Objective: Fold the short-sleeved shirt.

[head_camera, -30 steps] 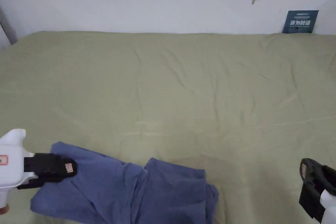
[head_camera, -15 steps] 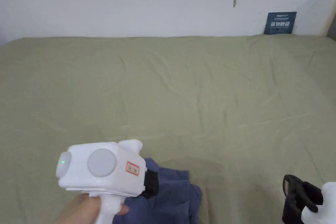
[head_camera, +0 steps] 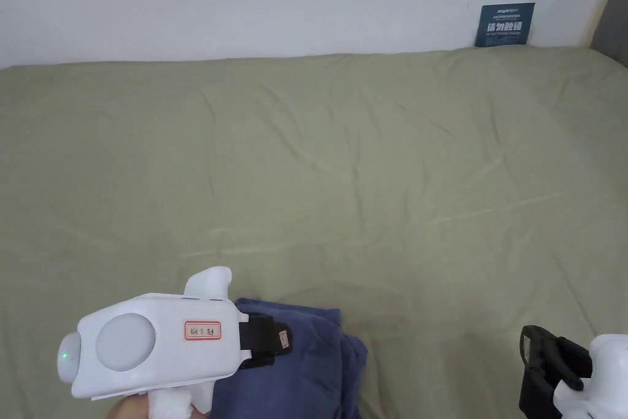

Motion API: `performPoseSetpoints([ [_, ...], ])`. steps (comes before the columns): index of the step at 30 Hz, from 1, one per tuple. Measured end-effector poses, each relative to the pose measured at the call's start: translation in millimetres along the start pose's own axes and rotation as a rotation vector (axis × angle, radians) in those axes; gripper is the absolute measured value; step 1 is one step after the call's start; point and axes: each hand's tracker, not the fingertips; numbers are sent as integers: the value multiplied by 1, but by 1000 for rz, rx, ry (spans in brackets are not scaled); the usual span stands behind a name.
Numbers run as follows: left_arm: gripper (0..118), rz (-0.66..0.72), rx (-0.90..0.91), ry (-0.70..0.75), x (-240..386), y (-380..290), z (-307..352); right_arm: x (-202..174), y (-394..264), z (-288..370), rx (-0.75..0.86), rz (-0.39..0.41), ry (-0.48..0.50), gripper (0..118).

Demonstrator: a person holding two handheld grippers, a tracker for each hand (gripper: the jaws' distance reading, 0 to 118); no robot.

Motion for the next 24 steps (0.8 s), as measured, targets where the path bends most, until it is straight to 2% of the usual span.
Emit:
performPoseSetpoints([
  [7, 0, 144, -218, -243, -28, -46, -59, -10, -4, -3, -35, 8, 31, 0],
  [10, 0, 121, -248, -163, -41, -67, -95, -13, -8, -8, -88, -7, 58, 0],
  [11, 0, 139, -231, -214, -42, -69, -99, -14, -10, -9, -100, -9, 67, 0],
  [12, 0, 166, -223, -253, -40, -66, -92, -16, -11, -11, -110, -10, 76, 0],
  [15, 0, 92, -191, -217, -29, -53, -67, -28, -12, -20, -152, -3, 127, 0],
  [19, 0, 49, -94, -214, -35, -30, -14, -56, -8, -50, -232, 6, 309, 0],
  [24, 0, 21, 19, -75, -64, -4, 41, -88, -12, -116, -423, -187, 655, 0],
])
